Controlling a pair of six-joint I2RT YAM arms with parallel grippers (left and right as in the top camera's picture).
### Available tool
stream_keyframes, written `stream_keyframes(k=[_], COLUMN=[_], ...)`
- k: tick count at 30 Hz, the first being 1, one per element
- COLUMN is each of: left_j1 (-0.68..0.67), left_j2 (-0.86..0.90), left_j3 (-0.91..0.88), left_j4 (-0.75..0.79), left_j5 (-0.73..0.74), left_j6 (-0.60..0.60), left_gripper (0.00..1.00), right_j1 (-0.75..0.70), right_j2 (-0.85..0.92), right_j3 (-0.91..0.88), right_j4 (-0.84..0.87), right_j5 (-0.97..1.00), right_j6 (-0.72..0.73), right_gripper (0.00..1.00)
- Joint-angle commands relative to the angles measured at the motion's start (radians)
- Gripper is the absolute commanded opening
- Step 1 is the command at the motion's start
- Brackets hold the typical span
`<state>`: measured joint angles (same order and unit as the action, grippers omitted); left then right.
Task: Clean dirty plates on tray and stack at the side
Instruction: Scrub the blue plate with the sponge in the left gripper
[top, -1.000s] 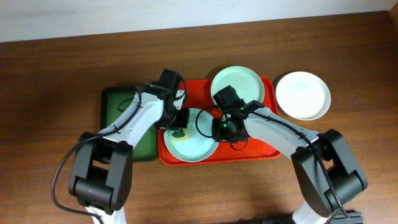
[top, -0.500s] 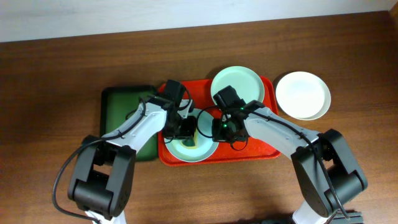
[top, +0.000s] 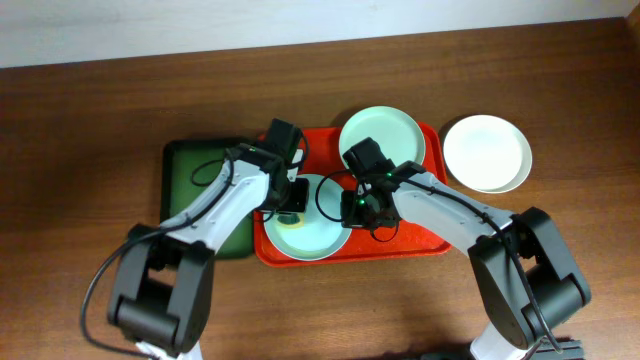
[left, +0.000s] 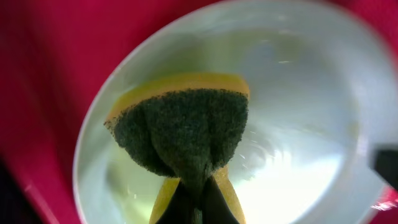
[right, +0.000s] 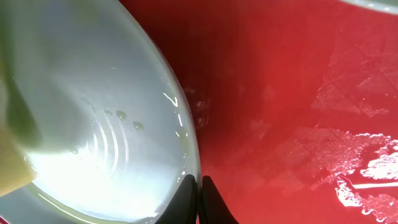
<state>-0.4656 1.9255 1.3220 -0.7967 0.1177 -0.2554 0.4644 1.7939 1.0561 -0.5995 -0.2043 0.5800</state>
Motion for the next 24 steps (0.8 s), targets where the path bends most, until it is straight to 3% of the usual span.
stream_keyframes(k=[1, 4, 7, 9, 16, 20, 24], left_j1=[-0.006, -0.006, -0.006, -0.005, 0.008, 0.008, 0.008], left_j2=[0.096, 0.137, 0.135, 0.126, -0.072, -0.066, -0.007], left_j3=[-0.012, -0.012, -0.005, 0.019, 0.117, 0.098, 0.029], left_j4=[0.019, 0.022, 0.042, 0.013, -0.089, -0.086, -0.002], left_j5=[-0.009, 0.067, 0.267, 0.310, 0.083, -0.025, -0.028], left_j6=[-0.009, -0.008, 0.104, 0.146, 0.132, 0.084, 0.076], left_gripper=[0.00, 0.00, 0.00, 0.00, 0.00, 0.00, 0.00], right_j1=[0.000, 0.000, 0.000, 0.000, 0.000, 0.000, 0.000], right_j2=[-0.019, -0.019, -0.019, -0.019, -0.019, -0.019, -0.019], right_j3=[-0.004, -0.004, -0.004, -0.004, -0.004, -0.004, -0.004], right_j4=[0.002, 0.002, 0.003, 0.002, 0.003, 0.002, 0.002], right_j5=[-0.002, -0.002, -0.002, -0.002, -0.002, -0.002, -0.002], right_j6=[0.001, 0.001, 0.001, 0.001, 0.001, 0.001, 0.001], right_gripper=[0.04, 0.04, 0.04, 0.04, 0.04, 0.04, 0.04])
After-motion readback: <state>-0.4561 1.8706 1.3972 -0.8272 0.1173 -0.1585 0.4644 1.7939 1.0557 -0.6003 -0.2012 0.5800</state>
